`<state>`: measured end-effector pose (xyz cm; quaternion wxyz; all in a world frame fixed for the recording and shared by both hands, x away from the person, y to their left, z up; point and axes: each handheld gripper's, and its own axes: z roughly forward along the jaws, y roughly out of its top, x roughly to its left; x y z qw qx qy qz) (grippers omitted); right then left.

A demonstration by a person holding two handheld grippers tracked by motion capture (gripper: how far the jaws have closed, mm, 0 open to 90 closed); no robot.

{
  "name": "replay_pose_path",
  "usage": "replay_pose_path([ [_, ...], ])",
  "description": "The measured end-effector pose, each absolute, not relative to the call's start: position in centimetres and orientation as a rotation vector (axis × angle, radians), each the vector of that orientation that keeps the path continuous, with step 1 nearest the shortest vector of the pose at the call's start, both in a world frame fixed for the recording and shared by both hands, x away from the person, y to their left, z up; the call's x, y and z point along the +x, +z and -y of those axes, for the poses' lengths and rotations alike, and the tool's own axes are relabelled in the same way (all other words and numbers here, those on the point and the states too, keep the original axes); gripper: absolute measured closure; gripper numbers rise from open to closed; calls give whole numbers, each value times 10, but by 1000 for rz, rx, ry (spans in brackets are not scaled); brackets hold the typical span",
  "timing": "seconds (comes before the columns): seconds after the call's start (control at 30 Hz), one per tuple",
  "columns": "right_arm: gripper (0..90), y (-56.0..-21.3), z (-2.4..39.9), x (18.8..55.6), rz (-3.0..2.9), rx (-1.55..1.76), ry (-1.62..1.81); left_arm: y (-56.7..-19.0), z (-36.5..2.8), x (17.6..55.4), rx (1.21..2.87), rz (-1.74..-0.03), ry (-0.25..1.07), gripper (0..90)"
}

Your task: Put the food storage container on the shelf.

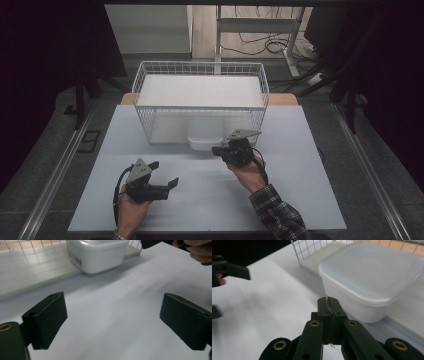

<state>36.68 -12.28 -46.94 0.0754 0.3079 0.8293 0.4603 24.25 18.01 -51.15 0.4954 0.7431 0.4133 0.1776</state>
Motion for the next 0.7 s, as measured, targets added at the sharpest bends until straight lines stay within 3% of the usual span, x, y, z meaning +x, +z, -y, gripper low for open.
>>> replay_pose_path([
  [0.27, 889, -495, 104, 380, -2490, 924, 1293, -518, -185, 220, 1808, -990, 428, 44],
  [0.7, 890, -500, 88, 404, -2439, 945, 1253, -520, -186, 219, 1806, -972, 417, 41],
])
